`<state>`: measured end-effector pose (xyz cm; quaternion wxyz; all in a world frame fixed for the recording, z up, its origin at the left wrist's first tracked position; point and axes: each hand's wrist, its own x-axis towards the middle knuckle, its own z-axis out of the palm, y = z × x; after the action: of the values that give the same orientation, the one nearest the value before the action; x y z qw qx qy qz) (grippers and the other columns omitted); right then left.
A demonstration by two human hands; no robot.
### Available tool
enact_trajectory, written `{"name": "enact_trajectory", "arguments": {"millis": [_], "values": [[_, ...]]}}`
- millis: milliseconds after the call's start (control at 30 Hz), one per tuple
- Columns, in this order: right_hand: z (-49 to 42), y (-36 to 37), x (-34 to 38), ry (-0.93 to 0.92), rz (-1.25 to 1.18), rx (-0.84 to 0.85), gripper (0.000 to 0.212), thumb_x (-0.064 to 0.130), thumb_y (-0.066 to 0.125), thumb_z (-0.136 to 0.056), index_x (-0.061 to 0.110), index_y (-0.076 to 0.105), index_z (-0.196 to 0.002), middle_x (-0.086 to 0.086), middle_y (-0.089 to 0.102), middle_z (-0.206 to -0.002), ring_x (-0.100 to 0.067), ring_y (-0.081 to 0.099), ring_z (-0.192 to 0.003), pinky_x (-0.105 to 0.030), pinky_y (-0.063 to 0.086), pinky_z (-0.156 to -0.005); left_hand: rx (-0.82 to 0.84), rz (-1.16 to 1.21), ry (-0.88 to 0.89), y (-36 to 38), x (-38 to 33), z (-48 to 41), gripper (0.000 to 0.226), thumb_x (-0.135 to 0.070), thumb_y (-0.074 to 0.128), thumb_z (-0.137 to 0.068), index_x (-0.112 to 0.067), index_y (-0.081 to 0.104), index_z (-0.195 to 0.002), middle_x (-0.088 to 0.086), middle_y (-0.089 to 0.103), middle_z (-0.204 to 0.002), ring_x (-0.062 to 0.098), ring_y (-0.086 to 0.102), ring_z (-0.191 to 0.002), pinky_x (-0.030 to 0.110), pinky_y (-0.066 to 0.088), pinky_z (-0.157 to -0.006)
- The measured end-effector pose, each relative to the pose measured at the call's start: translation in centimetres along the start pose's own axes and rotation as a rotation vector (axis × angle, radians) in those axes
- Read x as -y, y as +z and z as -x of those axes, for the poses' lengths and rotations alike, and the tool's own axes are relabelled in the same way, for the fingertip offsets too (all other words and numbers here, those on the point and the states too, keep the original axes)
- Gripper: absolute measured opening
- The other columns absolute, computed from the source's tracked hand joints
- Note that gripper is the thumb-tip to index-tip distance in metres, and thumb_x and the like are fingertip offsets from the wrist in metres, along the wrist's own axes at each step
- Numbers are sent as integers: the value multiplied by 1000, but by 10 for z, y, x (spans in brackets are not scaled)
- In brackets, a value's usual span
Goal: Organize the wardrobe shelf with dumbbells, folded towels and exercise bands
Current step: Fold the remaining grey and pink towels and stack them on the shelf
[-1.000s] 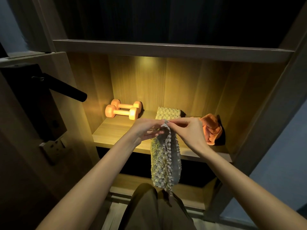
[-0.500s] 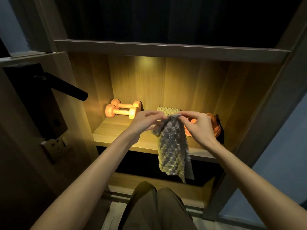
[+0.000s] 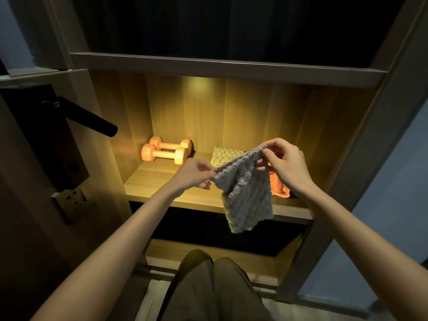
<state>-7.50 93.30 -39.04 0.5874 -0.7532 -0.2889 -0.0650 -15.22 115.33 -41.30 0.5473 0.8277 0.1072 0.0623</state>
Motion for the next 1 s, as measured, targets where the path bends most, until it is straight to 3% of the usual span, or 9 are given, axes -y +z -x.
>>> {"name": "enact_trajectory", "arguments": {"millis": [200,333,400,533,600,700,800,900,1000], "values": [[-5,-8,2,64,-17,-46,9,9,53,-96,7,61,-102,-13,67,-89,-19,72,-68,-30,59,-59,199,350,106,-17,-31,14,18,-23,61,-92,-20,60,-110,-4,61,-82,9,54,-62,21,48,-56],[-7,-8,10,33,-10,-7,9,11,54,-97,10,61,-102,-12,66,-85,-20,71,-67,-29,58,-56,160,137,267,-23,-36,20,20,-28,56,-95,-16,69,-103,-3,67,-93,7,61,-73,22,53,-63],[-7,-7,12,28,-14,-11,11,11,53,-97,7,60,-104,-11,65,-87,-21,71,-68,-31,59,-59,122,66,303,-25,-34,22,22,-26,53,-96,-12,71,-98,-2,66,-87,7,59,-73,23,54,-65],[-5,-4,18,46,-42,33,10,12,50,-99,7,56,-104,-9,61,-87,-25,72,-68,-34,59,-58,19,5,352,-23,-29,24,28,-22,46,-100,-10,69,-90,4,61,-78,11,54,-68,21,53,-57],[-4,-2,19,62,-35,67,9,13,48,-99,8,54,-104,-9,59,-88,-25,72,-67,-31,57,-54,9,-33,360,-23,-27,24,32,-30,44,-99,-11,68,-88,7,64,-83,16,57,-73,23,54,-56],[-2,-2,17,83,-56,89,6,12,48,-99,9,53,-103,-8,57,-85,-28,71,-67,-36,58,-56,-11,-194,388,-27,-21,26,32,-46,61,-81,-14,64,-84,6,61,-85,20,57,-74,28,58,-57],[-3,-1,15,126,-77,154,5,12,46,-100,14,51,-99,-12,58,-88,-28,71,-66,-37,60,-57,-120,-210,443,-34,-11,25,25,-32,74,-78,-9,63,-82,13,61,-92,20,58,-74,34,59,-61],[-8,6,10,186,-104,250,5,13,44,-101,11,48,-101,-16,57,-92,-28,71,-70,-36,60,-58,-133,-159,389,-44,-6,19,25,-28,69,-85,-6,62,-90,9,64,-97,15,63,-79,34,57,-70],[-22,26,3,243,-141,272,9,11,42,-101,6,46,-108,-15,57,-86,-32,72,-77,-45,60,-66,-110,-130,306,-56,-1,8,22,-21,65,-89,-2,55,-95,13,67,-98,24,68,-89,35,60,-70]]}}
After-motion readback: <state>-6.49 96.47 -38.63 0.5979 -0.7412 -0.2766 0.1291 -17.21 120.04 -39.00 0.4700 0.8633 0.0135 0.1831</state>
